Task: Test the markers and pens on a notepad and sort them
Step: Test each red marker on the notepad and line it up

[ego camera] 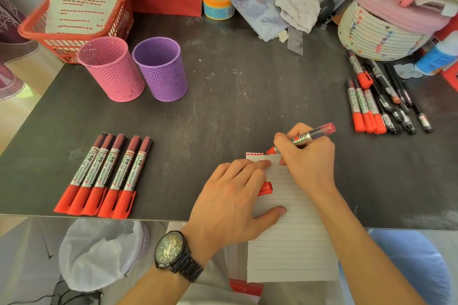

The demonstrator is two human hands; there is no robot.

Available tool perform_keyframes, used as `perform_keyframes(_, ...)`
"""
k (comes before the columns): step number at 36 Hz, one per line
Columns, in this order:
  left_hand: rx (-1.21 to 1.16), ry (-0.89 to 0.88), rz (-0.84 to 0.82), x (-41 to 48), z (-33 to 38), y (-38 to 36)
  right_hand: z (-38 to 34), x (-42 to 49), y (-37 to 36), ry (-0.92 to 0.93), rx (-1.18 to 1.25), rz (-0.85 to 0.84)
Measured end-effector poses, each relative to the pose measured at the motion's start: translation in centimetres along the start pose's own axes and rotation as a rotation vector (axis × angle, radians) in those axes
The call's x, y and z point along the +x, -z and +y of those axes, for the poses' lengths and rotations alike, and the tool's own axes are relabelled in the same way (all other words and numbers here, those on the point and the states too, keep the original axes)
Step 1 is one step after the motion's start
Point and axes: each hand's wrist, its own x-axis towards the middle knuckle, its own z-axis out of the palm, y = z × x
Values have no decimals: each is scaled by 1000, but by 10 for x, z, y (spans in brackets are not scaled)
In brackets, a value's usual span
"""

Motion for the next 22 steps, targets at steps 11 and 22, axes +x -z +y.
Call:
perform_keyframes(11,7,8,-7,0,-1,0,2,0,1,17,-7,2)
perform_keyframes(22,17,9,-7,-1,-2,-3,3,1,3,-22,50,35)
